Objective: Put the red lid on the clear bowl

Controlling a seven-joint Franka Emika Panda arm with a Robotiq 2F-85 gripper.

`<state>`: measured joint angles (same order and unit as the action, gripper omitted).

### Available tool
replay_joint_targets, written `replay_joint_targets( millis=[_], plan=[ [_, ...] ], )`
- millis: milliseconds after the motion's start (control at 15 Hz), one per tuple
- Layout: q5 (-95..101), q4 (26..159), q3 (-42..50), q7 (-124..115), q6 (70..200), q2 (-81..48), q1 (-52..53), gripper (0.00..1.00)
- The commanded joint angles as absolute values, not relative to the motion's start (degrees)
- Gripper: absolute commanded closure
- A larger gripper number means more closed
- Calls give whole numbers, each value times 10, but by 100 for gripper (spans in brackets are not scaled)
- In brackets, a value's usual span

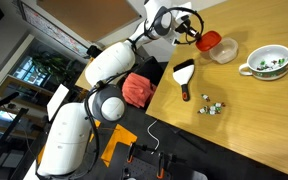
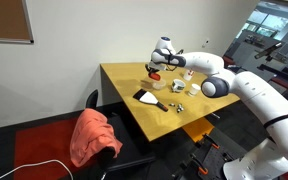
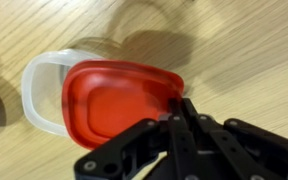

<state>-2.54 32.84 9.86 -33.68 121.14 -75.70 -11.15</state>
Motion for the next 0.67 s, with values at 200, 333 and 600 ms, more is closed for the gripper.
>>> replay_joint_targets(
  millis=[200,333,600],
  plan=[
    [-33,357,99,-357,1184,-724,-132,98],
    [-32,358,99,-358,1184,-723,-136,98],
    [-38,364,90,-347,1191,-723,-143,98]
  ],
)
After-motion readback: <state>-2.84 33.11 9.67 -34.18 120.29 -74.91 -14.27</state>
